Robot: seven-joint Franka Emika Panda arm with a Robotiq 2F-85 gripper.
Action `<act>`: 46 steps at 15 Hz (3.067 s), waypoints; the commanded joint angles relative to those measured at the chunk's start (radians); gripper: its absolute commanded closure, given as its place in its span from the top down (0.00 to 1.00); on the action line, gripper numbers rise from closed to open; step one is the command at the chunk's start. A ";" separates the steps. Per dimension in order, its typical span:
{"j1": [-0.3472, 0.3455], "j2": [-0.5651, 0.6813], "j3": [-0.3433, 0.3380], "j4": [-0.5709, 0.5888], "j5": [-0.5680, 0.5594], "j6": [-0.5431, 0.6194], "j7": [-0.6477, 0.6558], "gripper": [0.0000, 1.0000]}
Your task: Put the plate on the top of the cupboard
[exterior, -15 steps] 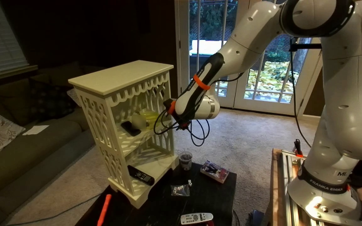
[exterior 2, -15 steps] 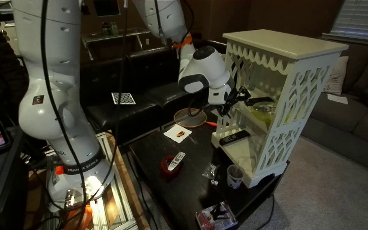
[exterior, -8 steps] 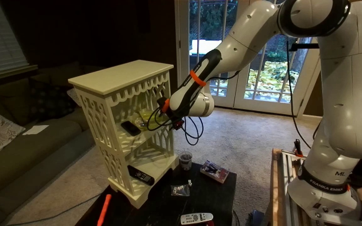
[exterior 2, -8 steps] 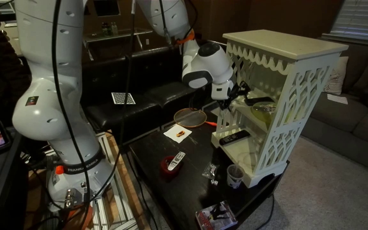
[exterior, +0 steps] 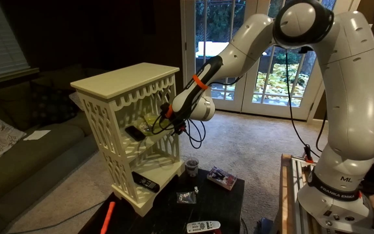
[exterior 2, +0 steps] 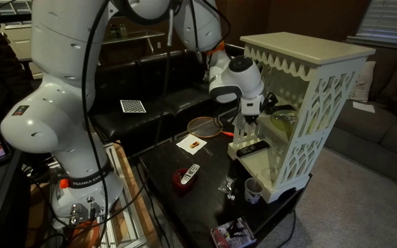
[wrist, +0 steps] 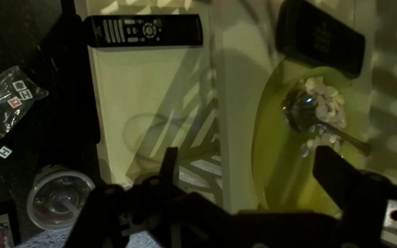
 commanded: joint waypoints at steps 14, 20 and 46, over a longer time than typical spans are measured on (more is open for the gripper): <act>0.021 0.158 -0.012 0.150 -0.019 0.135 -0.027 1.00; 0.156 0.142 -0.176 0.191 0.002 0.047 -0.014 0.89; 0.363 0.053 -0.404 0.177 0.035 -0.176 0.025 0.01</act>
